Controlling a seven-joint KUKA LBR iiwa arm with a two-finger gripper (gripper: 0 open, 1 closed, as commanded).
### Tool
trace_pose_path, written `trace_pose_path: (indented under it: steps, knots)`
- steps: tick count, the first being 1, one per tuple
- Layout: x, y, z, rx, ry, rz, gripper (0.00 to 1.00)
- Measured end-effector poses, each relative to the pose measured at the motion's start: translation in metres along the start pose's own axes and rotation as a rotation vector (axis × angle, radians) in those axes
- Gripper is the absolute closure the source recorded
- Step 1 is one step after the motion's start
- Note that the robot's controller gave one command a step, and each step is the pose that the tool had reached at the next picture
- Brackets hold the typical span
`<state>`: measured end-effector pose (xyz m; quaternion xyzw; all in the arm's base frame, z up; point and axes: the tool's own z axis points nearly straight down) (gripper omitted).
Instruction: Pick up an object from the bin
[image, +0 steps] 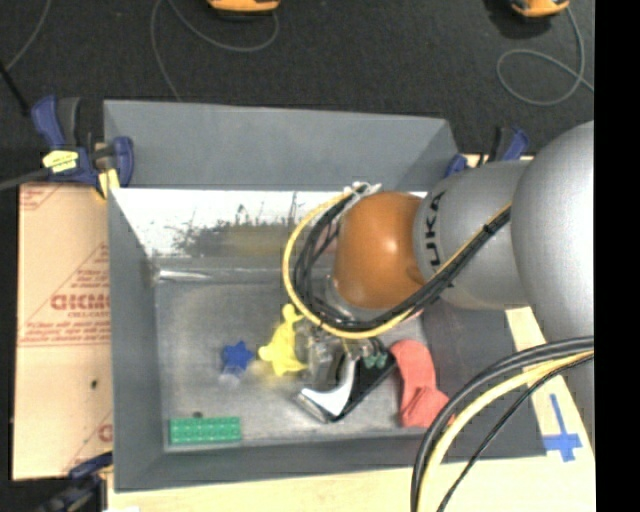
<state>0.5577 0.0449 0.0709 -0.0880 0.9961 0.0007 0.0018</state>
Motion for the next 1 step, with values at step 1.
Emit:
trace_pose_path:
  steps: [1]
  knots:
    - [0.0000,0.0000,0.0000,0.000,0.000,0.001,1.00]
